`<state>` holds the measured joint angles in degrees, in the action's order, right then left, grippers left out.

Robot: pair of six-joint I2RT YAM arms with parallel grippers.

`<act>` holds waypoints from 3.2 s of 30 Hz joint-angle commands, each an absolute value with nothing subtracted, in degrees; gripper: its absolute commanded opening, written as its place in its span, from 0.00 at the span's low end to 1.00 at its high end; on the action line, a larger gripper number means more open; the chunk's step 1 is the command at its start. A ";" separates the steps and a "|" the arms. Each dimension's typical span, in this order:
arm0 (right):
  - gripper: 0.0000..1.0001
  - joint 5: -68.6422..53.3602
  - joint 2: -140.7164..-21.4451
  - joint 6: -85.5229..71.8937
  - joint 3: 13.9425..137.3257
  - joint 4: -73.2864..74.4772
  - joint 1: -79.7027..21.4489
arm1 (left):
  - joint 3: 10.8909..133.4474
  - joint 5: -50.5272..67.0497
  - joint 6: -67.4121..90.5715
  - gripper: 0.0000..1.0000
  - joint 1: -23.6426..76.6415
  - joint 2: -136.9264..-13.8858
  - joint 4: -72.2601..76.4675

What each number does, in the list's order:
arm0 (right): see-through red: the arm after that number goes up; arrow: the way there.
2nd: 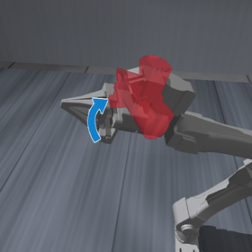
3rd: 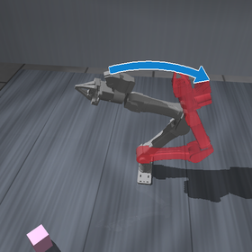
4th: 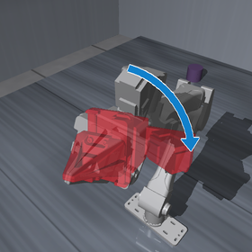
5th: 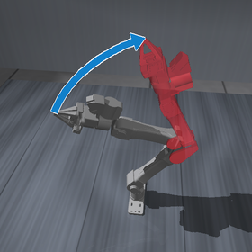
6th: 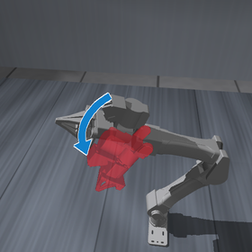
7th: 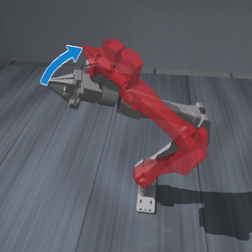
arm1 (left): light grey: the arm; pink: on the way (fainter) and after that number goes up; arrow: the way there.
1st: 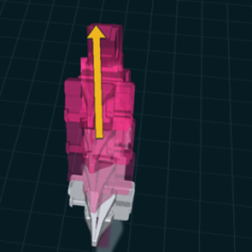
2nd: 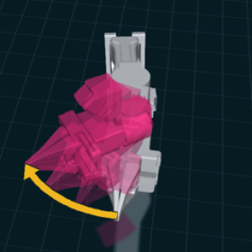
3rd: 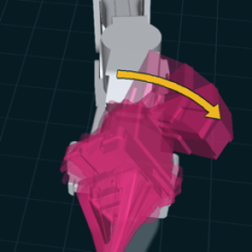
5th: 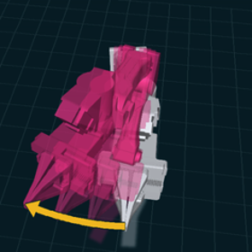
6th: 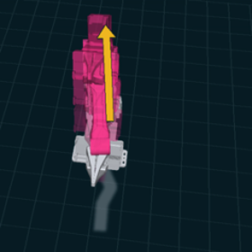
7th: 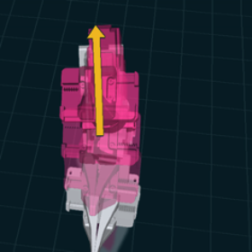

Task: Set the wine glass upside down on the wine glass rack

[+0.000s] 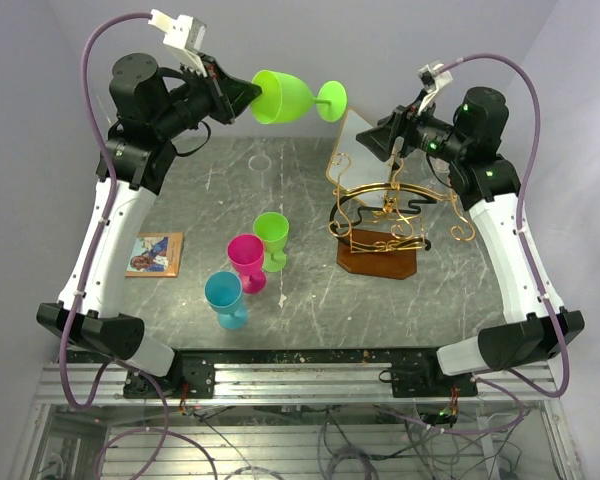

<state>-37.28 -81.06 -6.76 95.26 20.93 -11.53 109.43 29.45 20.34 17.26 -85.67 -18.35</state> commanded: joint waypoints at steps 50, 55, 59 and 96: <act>0.00 -23.02 -83.27 -12.54 98.17 16.67 -9.27 | 99.78 32.67 23.83 0.68 21.62 -80.98 -11.23; 0.00 -12.86 -82.45 -3.01 98.71 17.56 -8.59 | 99.44 28.48 15.61 0.78 21.62 -78.39 -17.53; 0.00 -4.65 -82.82 5.20 100.11 17.69 -8.61 | 97.86 26.00 10.54 0.84 21.55 -75.86 -20.77; 0.00 13.63 -95.94 74.24 92.99 4.23 -19.51 | 87.10 21.09 2.99 0.93 21.49 -71.50 -20.93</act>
<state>15.99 -95.31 66.76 93.14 4.60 -18.92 86.54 22.00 3.84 21.37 -72.47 -22.17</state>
